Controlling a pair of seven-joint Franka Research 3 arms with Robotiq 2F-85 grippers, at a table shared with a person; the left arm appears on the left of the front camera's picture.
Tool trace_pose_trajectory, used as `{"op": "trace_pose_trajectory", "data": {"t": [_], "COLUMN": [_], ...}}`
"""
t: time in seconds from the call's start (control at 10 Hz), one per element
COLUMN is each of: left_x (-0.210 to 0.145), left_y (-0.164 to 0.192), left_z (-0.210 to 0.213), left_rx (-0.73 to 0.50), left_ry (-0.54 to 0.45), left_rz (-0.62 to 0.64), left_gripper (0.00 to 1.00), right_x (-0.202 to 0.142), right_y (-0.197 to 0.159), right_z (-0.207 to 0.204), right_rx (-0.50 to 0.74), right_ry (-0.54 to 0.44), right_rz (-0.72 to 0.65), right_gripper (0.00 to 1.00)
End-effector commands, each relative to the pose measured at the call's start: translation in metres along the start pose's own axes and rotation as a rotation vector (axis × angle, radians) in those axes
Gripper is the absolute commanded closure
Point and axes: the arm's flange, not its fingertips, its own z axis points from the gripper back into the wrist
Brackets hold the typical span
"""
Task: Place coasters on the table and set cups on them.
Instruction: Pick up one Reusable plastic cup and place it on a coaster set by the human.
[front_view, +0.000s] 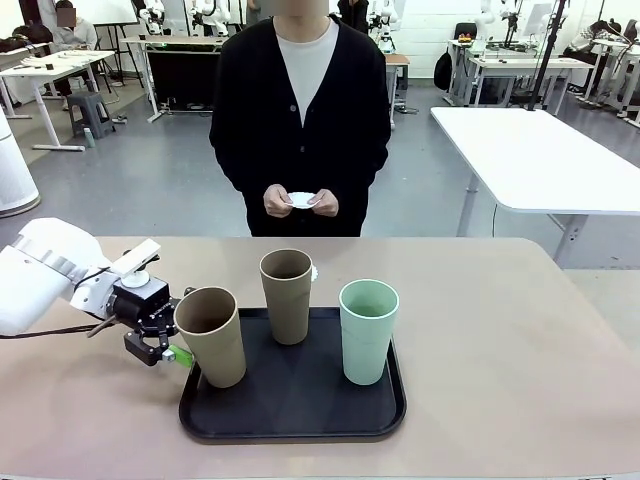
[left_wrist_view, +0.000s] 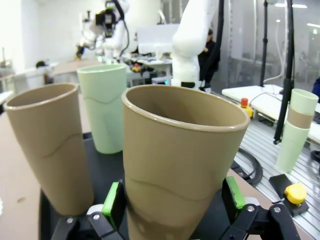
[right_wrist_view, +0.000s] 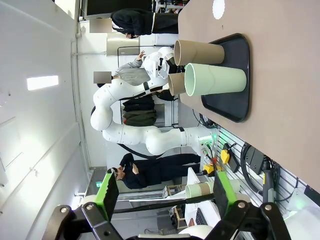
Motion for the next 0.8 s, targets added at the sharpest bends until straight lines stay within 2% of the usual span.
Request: {"op": "trace_pose_trajectory", "data": {"t": [0.0,0.7], "left_x": [-0.01,-0.02], "left_y": [-0.001,0.011], "left_z": [-0.002,-0.002], "left_rx": [-0.04,-0.044], "left_ry": [-0.003,0.023], "left_rz": [-0.059,-0.033], "left_gripper": [0.0,0.0], "right_x": [-0.001,-0.001], "right_y": [0.0,0.0], "right_z": [0.001,0.001], "right_rx": [0.004,0.004], "right_ry": [-0.002,-0.002], "right_rz": [0.003,0.003], "right_gripper": [0.0,0.0]}}
